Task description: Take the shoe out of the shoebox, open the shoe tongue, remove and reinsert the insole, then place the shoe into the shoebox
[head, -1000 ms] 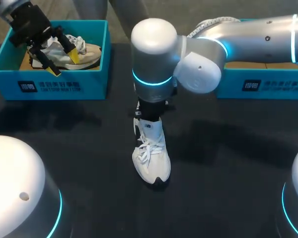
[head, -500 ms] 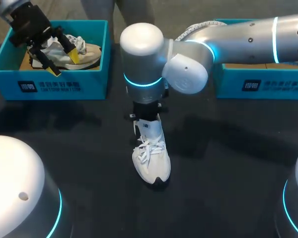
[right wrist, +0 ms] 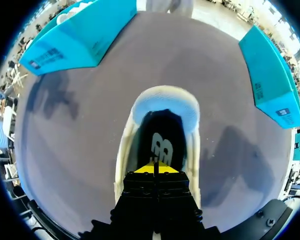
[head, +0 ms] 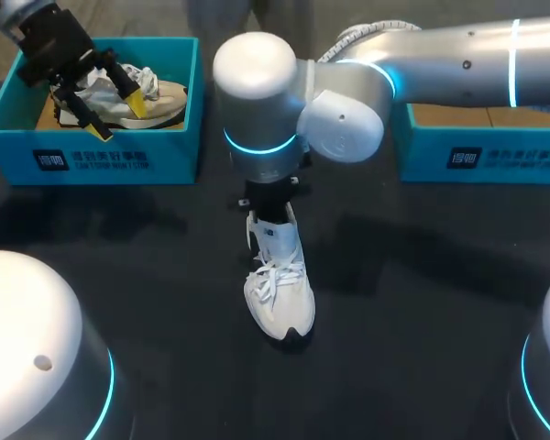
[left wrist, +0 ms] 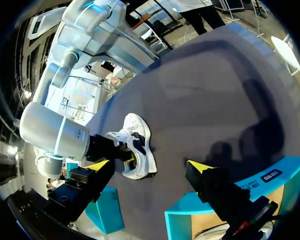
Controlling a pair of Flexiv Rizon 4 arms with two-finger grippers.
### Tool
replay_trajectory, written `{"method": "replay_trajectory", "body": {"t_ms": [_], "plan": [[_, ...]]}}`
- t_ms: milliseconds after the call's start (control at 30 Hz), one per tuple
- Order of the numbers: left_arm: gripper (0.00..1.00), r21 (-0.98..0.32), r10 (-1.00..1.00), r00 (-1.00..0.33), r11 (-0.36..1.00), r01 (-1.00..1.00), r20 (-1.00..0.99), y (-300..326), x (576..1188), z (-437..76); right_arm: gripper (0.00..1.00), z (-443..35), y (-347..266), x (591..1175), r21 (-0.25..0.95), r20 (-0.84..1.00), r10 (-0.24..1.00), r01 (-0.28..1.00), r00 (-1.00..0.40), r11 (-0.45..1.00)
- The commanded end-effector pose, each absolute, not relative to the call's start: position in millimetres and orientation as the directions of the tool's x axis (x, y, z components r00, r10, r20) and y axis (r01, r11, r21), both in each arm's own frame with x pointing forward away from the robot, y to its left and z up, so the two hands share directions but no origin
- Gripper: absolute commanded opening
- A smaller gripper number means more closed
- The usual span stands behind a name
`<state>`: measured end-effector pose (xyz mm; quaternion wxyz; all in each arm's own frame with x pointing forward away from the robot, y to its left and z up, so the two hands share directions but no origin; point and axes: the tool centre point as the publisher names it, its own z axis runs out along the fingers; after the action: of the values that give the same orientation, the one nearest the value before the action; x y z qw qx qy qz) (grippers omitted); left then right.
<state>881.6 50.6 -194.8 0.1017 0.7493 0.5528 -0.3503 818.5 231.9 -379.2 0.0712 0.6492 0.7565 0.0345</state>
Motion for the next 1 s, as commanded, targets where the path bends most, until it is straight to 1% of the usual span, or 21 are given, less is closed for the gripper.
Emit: {"method": "replay_trajectory", "body": {"t_ms": [33, 233, 467, 733, 1000], "plan": [[1.0, -0.234, 0.759, 0.145, -0.368, 0.9, -0.635, 51, 881, -194, 0.0, -389, 235, 825, 0.138, -0.08, 0.987, 0.979, -0.138, 0.149], [1.0, -0.234, 0.759, 0.145, -0.368, 0.9, -0.635, 51, 881, -194, 0.0, -406, 238, 832, 0.108, -0.08, 0.987, 0.983, -0.14, 0.148], [1.0, -0.234, 0.759, 0.145, -0.368, 0.9, -0.635, 51, 881, -194, 0.0, -406, 237, 830, 0.102, -0.069, 0.986, 0.982, -0.15, 0.156], [1.0, -0.234, 0.759, 0.145, -0.368, 0.9, -0.635, 51, 881, -194, 0.0, -377, 236, 832, 0.18, -0.098, 0.982, 0.968, -0.161, 0.176], [1.0, -0.234, 0.759, 0.145, -0.368, 0.9, -0.635, 51, 881, -194, 0.0, -383, 239, 845, 0.211, -0.14, 0.978, 0.961, -0.153, 0.18]]}}
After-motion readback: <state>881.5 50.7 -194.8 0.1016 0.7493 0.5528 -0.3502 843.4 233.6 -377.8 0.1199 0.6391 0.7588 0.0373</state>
